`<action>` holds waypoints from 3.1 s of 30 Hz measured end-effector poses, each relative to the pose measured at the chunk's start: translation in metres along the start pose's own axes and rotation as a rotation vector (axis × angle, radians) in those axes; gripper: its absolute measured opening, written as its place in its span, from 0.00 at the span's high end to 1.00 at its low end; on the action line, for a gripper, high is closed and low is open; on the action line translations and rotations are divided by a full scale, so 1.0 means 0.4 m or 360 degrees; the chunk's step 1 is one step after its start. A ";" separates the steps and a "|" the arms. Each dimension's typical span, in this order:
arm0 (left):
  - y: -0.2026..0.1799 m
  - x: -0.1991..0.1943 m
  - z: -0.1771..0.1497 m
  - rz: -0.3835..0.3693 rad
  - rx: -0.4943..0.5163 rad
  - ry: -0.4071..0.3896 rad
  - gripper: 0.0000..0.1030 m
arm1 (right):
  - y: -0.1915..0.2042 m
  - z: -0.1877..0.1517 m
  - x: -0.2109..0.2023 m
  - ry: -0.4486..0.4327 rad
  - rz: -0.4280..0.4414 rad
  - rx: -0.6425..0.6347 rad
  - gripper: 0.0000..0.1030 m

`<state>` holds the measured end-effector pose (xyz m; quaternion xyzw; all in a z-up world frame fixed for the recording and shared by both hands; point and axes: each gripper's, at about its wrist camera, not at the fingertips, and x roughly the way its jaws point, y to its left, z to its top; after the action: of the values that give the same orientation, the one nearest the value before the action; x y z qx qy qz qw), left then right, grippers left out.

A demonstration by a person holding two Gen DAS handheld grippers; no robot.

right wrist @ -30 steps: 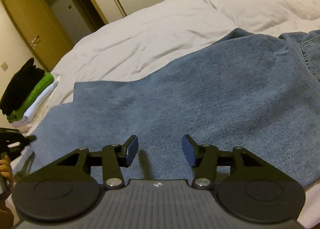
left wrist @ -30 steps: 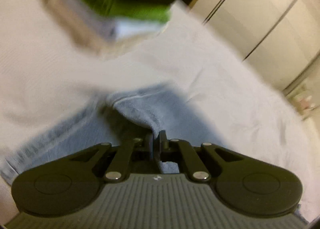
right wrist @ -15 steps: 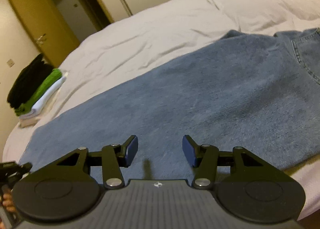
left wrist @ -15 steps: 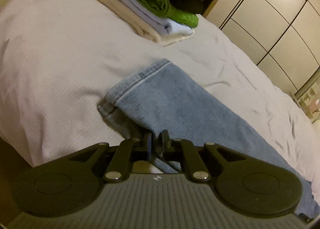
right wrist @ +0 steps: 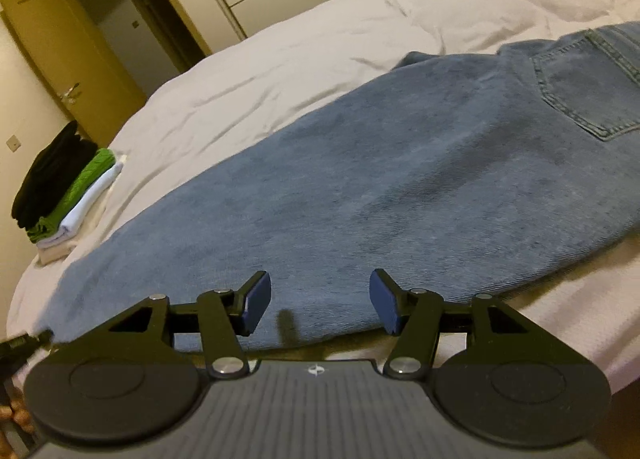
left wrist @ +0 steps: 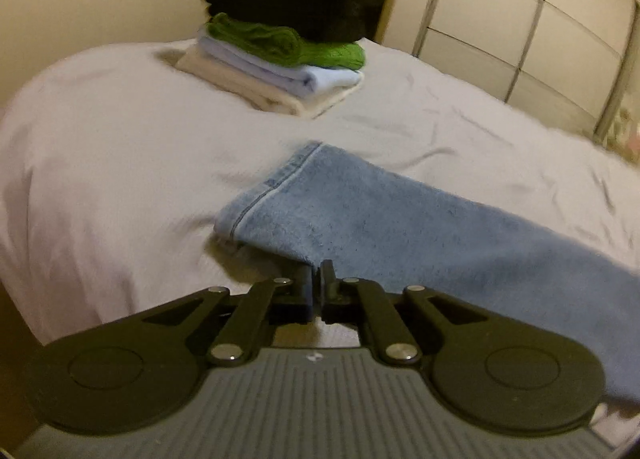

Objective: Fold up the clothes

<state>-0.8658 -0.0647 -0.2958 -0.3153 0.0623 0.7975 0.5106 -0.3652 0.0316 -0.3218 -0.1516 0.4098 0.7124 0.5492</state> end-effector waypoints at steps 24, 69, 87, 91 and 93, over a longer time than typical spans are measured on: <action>-0.471 -0.063 -0.039 -0.0491 0.0716 0.0294 0.86 | -0.237 0.022 -0.136 -0.0267 -0.0222 0.0159 0.44; -1.353 0.371 -0.042 -0.1641 0.1104 0.1039 0.85 | -0.803 0.453 -0.151 -0.0435 -0.0110 0.0373 0.87; -1.350 0.400 -0.045 -0.1349 0.0976 0.0604 1.00 | -0.811 0.429 -0.123 -0.0531 -0.0404 0.0345 0.91; -1.359 0.411 -0.072 -0.1093 0.1089 0.0608 1.00 | -0.789 0.446 -0.102 -0.0502 -0.0577 0.0281 0.70; -1.315 0.355 -0.049 -0.1032 0.1142 0.0461 1.00 | -0.777 0.423 -0.145 -0.0569 -0.0610 0.0290 0.46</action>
<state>-0.4478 0.2846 -0.2747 -0.2305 0.3015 0.4744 0.7943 -0.0234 0.1395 -0.3083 -0.0481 0.3325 0.5711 0.7490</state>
